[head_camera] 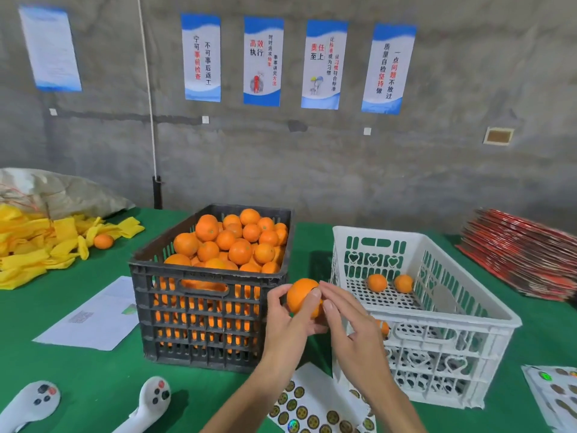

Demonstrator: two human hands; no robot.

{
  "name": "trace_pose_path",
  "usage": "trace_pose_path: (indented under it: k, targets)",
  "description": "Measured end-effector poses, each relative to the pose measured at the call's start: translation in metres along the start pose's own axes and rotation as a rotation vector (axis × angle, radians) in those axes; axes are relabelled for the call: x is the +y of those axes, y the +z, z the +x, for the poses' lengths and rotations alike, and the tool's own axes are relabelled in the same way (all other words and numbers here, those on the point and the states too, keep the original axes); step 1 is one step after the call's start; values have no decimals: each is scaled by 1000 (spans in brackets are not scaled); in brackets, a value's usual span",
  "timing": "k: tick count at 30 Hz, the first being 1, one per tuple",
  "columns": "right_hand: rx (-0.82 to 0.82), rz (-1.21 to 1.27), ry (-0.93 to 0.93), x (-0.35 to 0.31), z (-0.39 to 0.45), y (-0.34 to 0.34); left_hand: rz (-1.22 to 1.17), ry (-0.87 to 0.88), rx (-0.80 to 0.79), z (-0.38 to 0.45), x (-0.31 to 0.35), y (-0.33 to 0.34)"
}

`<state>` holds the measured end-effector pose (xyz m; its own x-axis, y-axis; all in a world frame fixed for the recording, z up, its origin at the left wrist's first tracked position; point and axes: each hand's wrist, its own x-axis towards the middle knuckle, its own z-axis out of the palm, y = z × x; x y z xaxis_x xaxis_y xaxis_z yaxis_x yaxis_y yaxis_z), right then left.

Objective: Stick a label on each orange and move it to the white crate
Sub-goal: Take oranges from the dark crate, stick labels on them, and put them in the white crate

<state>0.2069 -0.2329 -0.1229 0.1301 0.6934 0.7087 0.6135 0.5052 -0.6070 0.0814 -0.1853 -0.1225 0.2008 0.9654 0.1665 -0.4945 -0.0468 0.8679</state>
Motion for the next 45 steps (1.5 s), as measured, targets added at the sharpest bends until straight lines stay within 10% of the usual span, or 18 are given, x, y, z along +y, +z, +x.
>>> trace_pose_path:
  k: [13, 18, 24, 36, 45]
  targets:
    - [62, 338, 270, 7, 63, -28, -71, -120, -268, 60, 26, 50]
    - [125, 114, 323, 33, 80, -53, 653, 81, -404, 86, 47, 33]
    - [75, -273, 352, 66, 90, -67, 991, 390, -116, 170, 79, -30]
    - [-103, -264, 211, 84, 120, -23, 1740, -134, -435, 277, 40, -70]
    - [-39, -187, 229, 67, 107, -14, 2051, -46, -286, 266, 48, -64]
